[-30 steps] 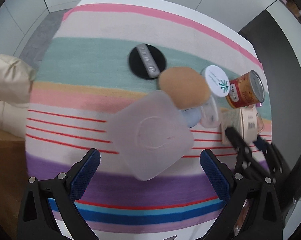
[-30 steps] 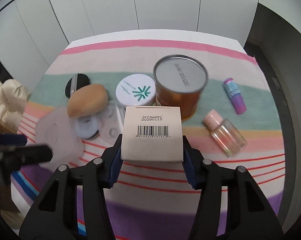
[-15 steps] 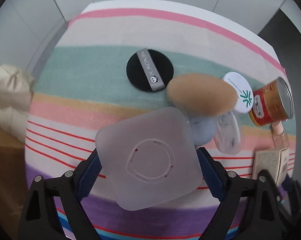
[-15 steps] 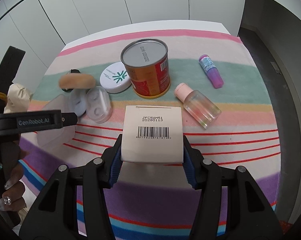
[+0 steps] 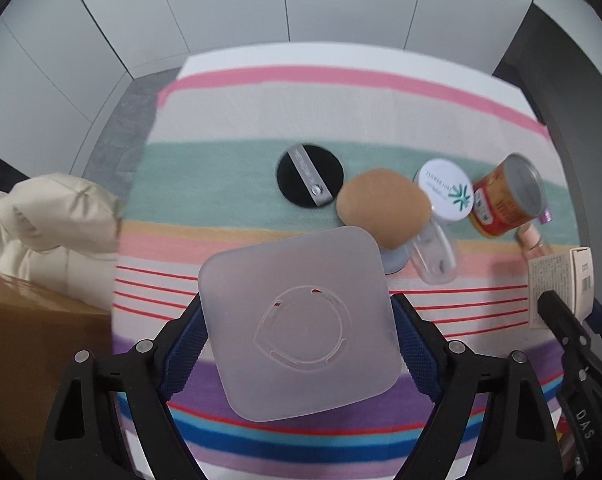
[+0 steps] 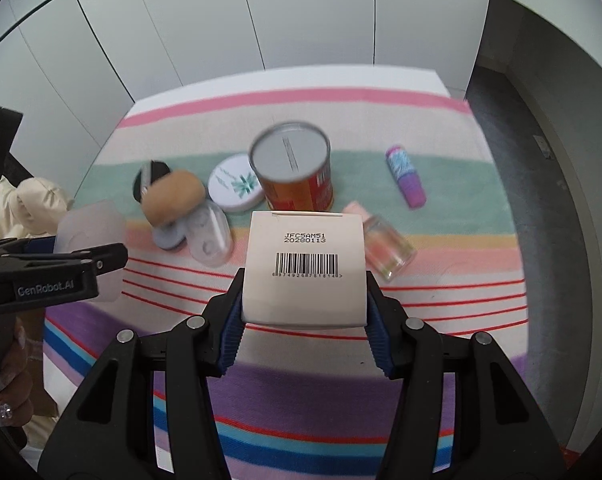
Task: Organize objects
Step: 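Lift and carry the clear case and beige box toward the cardboard box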
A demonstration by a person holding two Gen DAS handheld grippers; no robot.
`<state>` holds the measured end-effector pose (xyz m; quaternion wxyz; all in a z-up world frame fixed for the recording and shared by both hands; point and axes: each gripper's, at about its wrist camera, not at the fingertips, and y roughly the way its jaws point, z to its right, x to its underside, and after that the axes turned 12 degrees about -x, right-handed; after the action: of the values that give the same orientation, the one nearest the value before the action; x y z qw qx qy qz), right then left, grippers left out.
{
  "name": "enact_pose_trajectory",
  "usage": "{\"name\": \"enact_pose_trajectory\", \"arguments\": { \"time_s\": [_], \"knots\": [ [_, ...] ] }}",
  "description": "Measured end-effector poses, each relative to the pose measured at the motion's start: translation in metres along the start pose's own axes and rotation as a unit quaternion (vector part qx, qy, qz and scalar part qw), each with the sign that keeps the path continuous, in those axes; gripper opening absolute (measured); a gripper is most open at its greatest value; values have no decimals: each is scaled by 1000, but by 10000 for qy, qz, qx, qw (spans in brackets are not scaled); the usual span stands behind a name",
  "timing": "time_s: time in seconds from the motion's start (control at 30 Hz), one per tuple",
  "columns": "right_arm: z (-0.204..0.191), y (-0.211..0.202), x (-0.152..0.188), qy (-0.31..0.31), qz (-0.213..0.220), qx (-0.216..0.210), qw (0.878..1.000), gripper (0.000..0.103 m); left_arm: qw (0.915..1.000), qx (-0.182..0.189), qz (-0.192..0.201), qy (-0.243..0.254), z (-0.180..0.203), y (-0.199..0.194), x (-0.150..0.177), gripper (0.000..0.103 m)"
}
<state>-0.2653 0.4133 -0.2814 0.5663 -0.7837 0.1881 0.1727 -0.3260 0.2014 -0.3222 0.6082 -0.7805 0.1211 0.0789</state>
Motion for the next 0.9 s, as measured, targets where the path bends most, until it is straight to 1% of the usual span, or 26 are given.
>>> {"name": "enact_pose_trajectory", "arguments": {
  "time_s": [0.07, 0.2, 0.27, 0.37, 0.6, 0.7, 0.8, 0.9],
  "knots": [
    [-8, -11, -6, -66, 55, 28, 10000, 55, 10000, 4, 25, 11, -14, -10, -1, 88],
    [-23, -36, -17, -176, 165, 64, 9997, 55, 9999, 92, 93, 39, -29, -27, -4, 88],
    [-28, -51, -21, -192, 214, 102, 9995, 55, 9998, 152, 136, 1, -35, -40, -6, 88],
    [-35, -76, -29, -166, 347, 220, 9990, 55, 9995, 202, 252, -27, -42, -71, -1, 87],
    [-54, -140, -52, -211, 717, 329, 9967, 55, 9975, 206, 656, -139, -72, -146, -2, 87],
    [-60, -161, -60, -197, 815, 321, 9960, 55, 9961, 206, 830, -220, -84, -172, -2, 87],
    [-67, -183, -66, -228, 933, 355, 9947, 55, 9933, 96, 1123, -271, -95, -201, 1, 87],
    [-74, -204, -69, -277, 1044, 378, 9934, 55, 9905, 25, 1342, -303, -100, -221, 7, 87]
  ]
}}
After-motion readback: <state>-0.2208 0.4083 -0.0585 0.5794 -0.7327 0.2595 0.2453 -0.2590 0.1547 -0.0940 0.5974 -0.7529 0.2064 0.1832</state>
